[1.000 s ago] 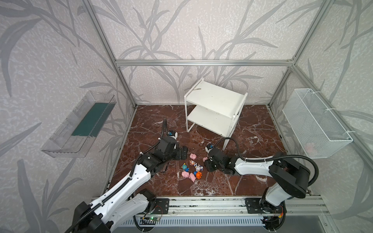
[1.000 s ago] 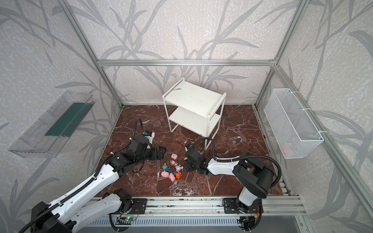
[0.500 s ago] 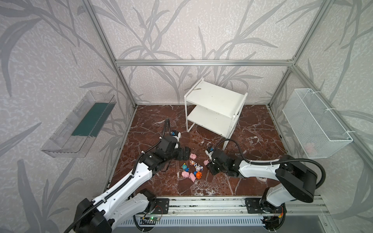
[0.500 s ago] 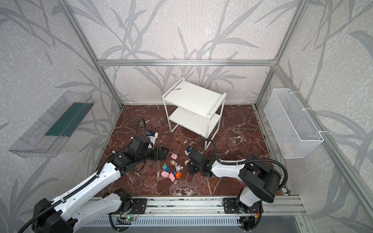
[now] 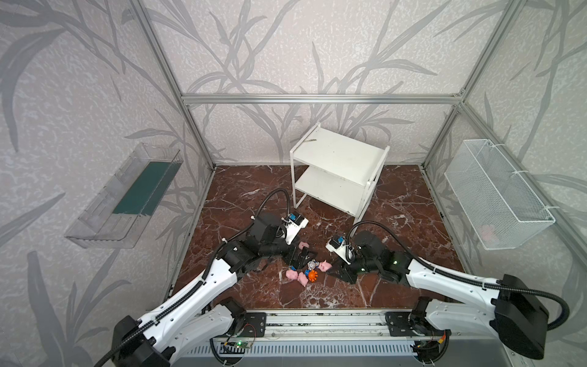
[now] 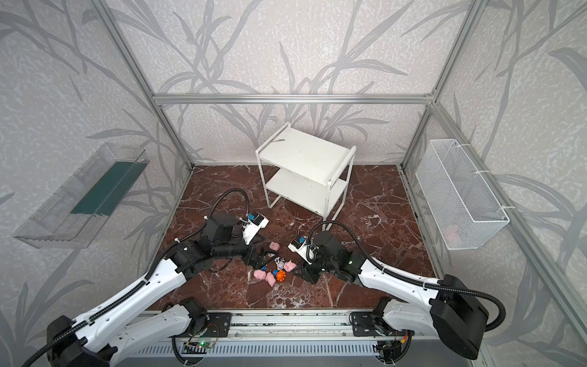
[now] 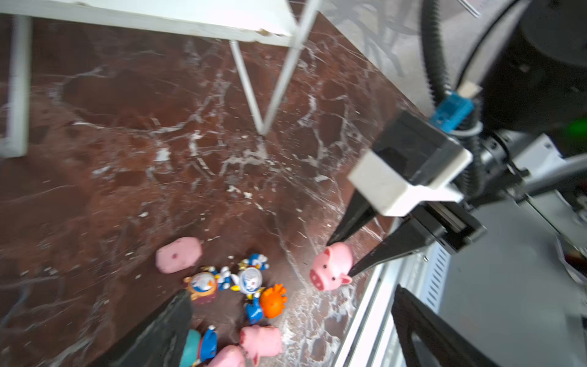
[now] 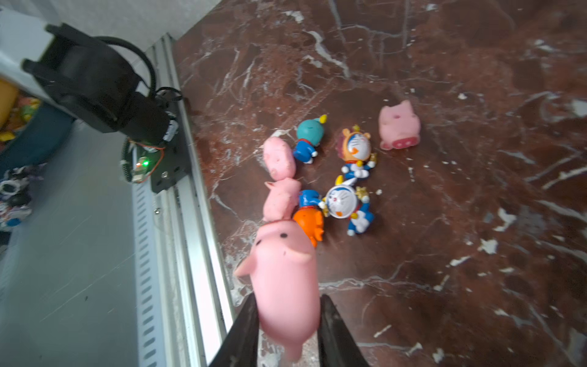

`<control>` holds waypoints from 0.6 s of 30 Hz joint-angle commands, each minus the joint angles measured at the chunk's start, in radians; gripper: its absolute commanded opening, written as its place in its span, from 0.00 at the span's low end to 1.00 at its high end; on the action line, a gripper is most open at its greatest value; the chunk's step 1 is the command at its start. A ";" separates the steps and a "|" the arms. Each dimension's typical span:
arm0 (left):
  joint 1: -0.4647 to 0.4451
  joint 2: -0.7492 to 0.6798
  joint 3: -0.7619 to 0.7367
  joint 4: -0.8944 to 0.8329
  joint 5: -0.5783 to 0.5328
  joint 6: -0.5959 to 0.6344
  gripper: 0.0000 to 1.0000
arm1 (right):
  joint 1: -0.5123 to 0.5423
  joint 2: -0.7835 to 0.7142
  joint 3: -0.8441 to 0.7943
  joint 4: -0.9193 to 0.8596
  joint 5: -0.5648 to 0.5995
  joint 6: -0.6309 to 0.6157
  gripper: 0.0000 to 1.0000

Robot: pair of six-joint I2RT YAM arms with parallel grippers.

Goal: Place and organize the plastic toys onto the shelf
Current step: 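Close the right gripper on the pink pig while the left gripper approaches, then grasp the pink pig with the left gripper while the right gripper releases and withdraws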

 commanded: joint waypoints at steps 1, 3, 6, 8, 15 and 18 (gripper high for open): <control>-0.073 0.011 0.029 -0.065 0.023 0.159 0.99 | -0.002 -0.014 0.029 -0.059 -0.141 -0.046 0.31; -0.109 0.013 0.018 -0.060 -0.011 0.186 0.99 | -0.002 -0.023 0.029 -0.045 -0.157 -0.044 0.31; -0.159 0.003 -0.007 -0.029 -0.038 0.206 0.97 | -0.001 -0.034 0.016 -0.019 -0.194 -0.036 0.31; -0.192 -0.013 -0.035 0.004 -0.044 0.212 0.95 | -0.002 -0.045 0.010 -0.005 -0.218 -0.023 0.31; -0.267 -0.057 -0.065 0.002 -0.008 0.238 0.90 | -0.001 -0.107 -0.009 0.030 -0.263 0.005 0.31; -0.277 -0.062 -0.069 0.000 -0.003 0.240 0.86 | -0.001 -0.117 -0.010 0.040 -0.282 0.010 0.31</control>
